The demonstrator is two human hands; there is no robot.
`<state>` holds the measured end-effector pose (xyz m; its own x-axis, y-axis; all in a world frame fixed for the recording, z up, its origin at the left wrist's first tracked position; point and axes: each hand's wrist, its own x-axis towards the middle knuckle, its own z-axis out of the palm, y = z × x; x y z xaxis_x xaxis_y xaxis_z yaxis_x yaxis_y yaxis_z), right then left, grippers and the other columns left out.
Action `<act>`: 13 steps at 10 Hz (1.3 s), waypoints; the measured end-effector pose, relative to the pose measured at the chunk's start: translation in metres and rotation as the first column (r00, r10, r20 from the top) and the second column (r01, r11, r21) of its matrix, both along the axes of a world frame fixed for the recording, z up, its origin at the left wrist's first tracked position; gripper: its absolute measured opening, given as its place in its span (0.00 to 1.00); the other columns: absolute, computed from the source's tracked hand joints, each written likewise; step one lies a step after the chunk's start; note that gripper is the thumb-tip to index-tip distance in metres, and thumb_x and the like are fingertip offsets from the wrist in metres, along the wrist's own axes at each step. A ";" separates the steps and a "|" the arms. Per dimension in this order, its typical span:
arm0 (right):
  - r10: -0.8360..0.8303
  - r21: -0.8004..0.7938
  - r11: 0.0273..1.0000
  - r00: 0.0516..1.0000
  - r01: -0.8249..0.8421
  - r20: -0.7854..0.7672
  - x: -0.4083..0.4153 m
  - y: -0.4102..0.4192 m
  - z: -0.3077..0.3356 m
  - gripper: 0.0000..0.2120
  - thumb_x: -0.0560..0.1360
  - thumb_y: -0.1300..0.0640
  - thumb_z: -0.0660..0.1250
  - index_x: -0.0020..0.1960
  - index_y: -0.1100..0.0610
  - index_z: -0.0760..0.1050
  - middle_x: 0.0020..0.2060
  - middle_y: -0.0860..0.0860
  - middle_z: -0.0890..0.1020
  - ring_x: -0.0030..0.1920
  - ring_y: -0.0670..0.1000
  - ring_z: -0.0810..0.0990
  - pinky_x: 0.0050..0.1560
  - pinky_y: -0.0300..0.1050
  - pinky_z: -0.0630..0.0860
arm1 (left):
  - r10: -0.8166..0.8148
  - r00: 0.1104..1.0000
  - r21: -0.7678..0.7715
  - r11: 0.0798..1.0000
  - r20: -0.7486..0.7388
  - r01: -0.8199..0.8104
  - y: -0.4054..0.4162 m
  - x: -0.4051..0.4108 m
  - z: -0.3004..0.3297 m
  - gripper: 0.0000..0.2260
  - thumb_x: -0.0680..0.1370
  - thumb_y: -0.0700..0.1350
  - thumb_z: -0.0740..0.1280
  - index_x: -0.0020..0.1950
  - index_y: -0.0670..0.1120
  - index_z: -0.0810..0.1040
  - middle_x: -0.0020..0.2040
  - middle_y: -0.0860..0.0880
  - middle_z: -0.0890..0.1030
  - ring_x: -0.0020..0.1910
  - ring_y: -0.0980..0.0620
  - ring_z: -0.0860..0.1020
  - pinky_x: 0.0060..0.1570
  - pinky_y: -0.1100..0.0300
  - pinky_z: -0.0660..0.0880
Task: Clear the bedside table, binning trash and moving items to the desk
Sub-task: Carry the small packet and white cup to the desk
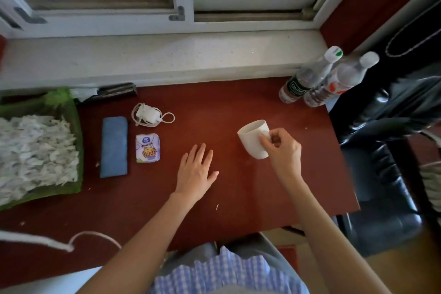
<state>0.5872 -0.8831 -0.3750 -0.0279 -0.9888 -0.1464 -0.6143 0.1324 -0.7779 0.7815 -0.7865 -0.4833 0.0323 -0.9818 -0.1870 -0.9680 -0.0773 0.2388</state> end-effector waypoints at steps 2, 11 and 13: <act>-0.092 -0.035 0.995 0.995 0.093 0.024 -0.006 -0.024 -0.007 0.07 0.73 0.52 0.68 0.40 0.55 0.75 0.34 0.44 0.77 0.36 0.44 0.73 0.39 0.43 0.71 | -0.048 0.998 -0.001 0.999 0.034 0.048 0.003 0.004 -0.004 0.28 0.75 0.57 0.65 0.71 0.45 0.67 0.73 0.42 0.66 0.72 0.41 0.64 0.66 0.44 0.66; -0.254 -0.167 0.954 0.967 0.249 -0.012 -0.043 -0.028 -0.064 0.07 0.72 0.52 0.71 0.40 0.54 0.76 0.35 0.45 0.79 0.36 0.45 0.76 0.38 0.33 0.67 | -0.023 0.997 0.029 0.999 0.073 0.021 0.002 -0.001 -0.004 0.29 0.75 0.56 0.66 0.72 0.46 0.66 0.74 0.42 0.65 0.73 0.41 0.63 0.67 0.44 0.65; -0.224 -0.128 0.966 0.975 0.223 0.004 -0.051 -0.011 -0.079 0.08 0.71 0.53 0.73 0.38 0.54 0.76 0.32 0.47 0.79 0.33 0.46 0.76 0.35 0.35 0.70 | -0.030 0.996 0.014 0.999 0.081 0.029 0.003 0.000 -0.006 0.29 0.74 0.56 0.67 0.71 0.45 0.68 0.73 0.41 0.67 0.72 0.41 0.64 0.66 0.44 0.67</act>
<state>0.5361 -0.8942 -0.4544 -0.2510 -0.9678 -0.0190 -0.5881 0.1681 -0.7912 0.7814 -0.7833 -0.4894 0.0189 -0.9800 -0.1979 -0.9861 -0.0510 0.1580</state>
